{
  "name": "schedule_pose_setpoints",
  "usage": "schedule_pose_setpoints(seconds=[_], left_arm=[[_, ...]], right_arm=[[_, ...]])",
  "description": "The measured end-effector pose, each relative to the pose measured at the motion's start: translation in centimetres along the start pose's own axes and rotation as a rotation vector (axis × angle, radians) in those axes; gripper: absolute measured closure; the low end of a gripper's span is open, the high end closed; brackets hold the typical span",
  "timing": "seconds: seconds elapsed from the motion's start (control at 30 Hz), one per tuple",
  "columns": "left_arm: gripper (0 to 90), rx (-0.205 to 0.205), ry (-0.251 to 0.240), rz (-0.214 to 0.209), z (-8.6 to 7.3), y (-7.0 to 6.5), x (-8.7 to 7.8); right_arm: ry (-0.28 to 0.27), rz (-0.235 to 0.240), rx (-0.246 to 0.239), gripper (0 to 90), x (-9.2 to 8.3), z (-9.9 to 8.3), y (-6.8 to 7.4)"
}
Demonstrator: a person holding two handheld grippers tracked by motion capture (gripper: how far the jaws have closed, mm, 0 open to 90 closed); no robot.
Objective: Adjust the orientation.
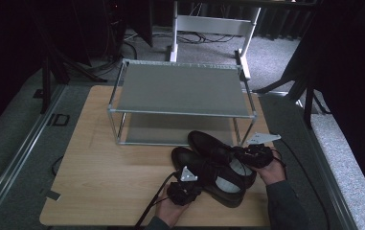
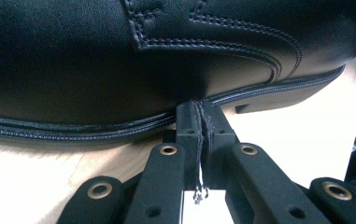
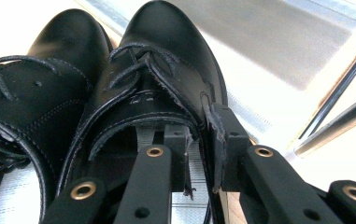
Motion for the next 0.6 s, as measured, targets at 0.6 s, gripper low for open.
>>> schedule_pose_setpoints(seconds=[0.6], left_arm=[[71.8,0.002,-0.081,0.221,-0.8,4.8,-7.7]], right_arm=[[-0.023,-0.025,0.083,56.6,-5.9,0.5,2.2]])
Point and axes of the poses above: each handheld gripper's, and its own axes: x roughly forward along the jaws, z roughly out of its top, y roughly to its left, the point moved 4 cm from there along x, roughly forward along the jaws, and after that the axes turned 13 degrees about -y, right-handed, at the moved point
